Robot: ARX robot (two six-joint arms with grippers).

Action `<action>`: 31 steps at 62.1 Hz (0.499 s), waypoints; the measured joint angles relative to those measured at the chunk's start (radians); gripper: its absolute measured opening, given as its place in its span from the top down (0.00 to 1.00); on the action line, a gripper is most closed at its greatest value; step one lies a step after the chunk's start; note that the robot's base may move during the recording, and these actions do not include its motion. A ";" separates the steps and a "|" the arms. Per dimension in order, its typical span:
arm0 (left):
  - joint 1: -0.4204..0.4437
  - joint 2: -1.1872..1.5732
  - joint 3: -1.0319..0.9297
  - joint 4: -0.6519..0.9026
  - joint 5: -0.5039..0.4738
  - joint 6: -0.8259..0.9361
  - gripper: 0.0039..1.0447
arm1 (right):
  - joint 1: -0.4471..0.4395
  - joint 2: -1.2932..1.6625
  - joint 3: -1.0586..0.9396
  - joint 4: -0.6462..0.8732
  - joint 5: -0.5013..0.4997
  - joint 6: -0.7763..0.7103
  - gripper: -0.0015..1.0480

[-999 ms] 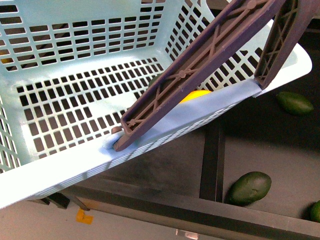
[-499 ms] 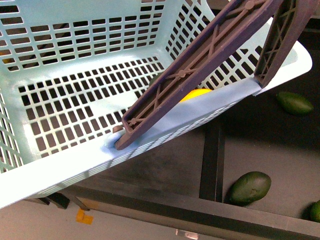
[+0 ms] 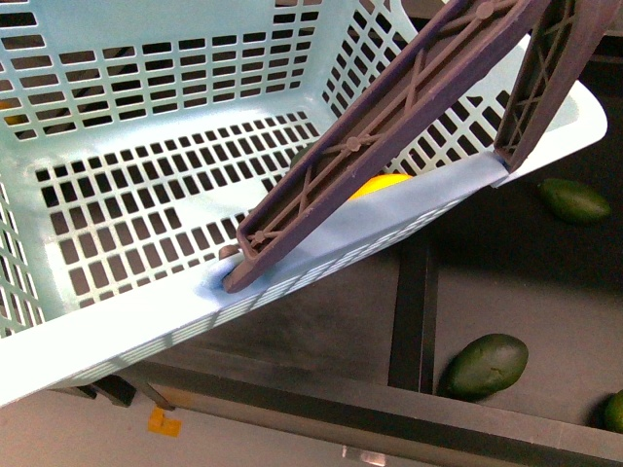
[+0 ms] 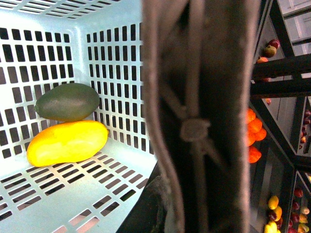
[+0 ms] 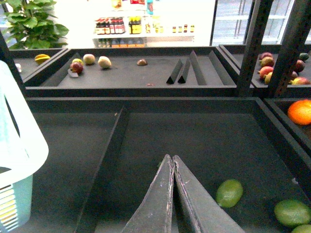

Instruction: Pick mango and avocado into basket

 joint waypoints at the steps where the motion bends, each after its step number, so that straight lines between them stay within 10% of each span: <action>1: 0.000 0.000 0.000 0.000 0.000 0.000 0.97 | 0.000 -0.007 0.000 -0.007 0.000 0.000 0.98; 31: 0.000 0.000 0.000 0.000 -0.001 0.000 0.97 | 0.000 -0.261 0.000 -0.268 0.001 0.000 0.98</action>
